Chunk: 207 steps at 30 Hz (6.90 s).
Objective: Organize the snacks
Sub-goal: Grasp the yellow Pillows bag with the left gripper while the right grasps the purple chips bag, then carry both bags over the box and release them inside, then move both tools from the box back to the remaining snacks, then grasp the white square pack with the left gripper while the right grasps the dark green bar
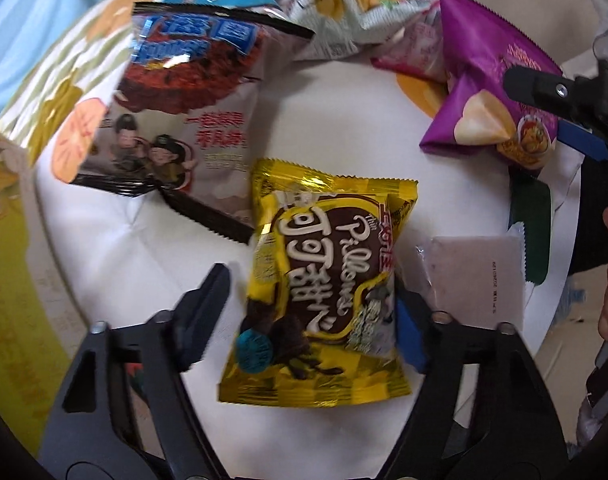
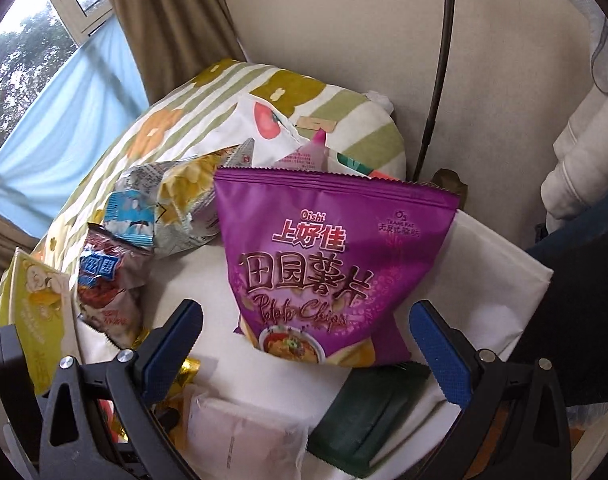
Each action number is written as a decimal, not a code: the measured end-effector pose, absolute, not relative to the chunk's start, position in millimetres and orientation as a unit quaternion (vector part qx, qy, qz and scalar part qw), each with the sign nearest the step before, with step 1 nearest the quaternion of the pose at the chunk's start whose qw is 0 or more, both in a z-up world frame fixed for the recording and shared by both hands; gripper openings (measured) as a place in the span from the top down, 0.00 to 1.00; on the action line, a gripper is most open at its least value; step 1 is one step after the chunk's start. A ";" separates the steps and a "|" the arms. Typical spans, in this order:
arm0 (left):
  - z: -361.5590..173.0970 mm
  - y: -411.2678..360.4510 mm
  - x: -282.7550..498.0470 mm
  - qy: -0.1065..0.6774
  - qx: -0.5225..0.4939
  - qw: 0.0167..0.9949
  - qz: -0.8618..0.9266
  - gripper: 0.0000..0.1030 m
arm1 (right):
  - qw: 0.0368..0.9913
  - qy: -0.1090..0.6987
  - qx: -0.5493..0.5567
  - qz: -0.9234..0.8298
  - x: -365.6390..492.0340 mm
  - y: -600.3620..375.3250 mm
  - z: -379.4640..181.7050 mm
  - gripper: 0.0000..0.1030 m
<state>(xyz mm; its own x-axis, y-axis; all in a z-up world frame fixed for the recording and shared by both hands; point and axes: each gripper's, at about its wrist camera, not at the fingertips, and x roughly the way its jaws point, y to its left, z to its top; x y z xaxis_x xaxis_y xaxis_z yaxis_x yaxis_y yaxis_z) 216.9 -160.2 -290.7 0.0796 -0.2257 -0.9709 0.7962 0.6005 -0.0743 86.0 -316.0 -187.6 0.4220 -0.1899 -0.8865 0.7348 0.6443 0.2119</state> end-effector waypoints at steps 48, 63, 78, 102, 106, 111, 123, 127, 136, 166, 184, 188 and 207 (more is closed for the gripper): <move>-191.1 -129.3 187.9 0.504 0.172 0.783 -0.321 0.50 | 0.830 0.444 0.246 -0.231 87.8 -313.0 -161.0 0.36; -86.9 -42.1 175.4 0.420 0.078 0.892 -0.145 0.50 | 0.901 0.421 0.102 -0.027 118.2 -247.5 -63.9 0.36; -92.0 130.8 225.2 0.431 0.033 0.901 -0.041 0.50 | 0.903 0.409 0.056 0.121 178.4 -85.3 -44.9 0.36; -135.8 214.0 257.2 0.463 -0.010 0.883 -0.077 0.00 | 0.873 0.477 0.013 0.100 233.2 11.3 -77.7 0.36; -131.0 219.4 259.3 0.461 -0.007 0.885 -0.060 0.01 | 0.866 0.486 0.005 0.120 248.6 21.1 -83.6 0.35; -127.9 226.6 263.6 0.458 -0.016 0.888 -0.043 0.00 | 0.870 0.473 0.003 0.139 259.5 29.2 -92.8 0.14; -122.3 228.7 255.0 0.459 -0.021 0.888 -0.031 0.00 | 0.886 0.440 0.001 0.147 242.5 20.1 -89.0 0.01; -107.7 224.5 245.8 0.444 -0.018 0.895 -0.035 0.00 | 0.890 0.434 0.010 0.142 233.5 14.1 -76.3 0.01; -89.8 202.0 224.5 0.429 -0.011 0.900 -0.069 0.00 | 0.902 0.417 0.037 0.107 202.9 -13.1 -49.2 0.01; -150.1 -141.6 122.5 0.515 0.113 0.794 -0.301 0.00 | 0.859 0.511 0.011 0.033 48.2 -310.5 -102.3 0.01; -275.7 -206.5 137.2 0.637 0.220 0.653 -0.345 0.00 | 0.760 0.640 0.003 0.118 46.4 -316.0 -214.8 0.01; -286.7 -209.6 137.8 0.641 0.239 0.646 -0.339 0.01 | 0.748 0.653 -0.007 0.121 48.9 -308.9 -223.2 0.01; -304.1 -208.9 152.1 0.624 0.252 0.651 -0.351 0.01 | 0.708 0.696 -0.047 0.112 70.1 -278.1 -245.9 0.01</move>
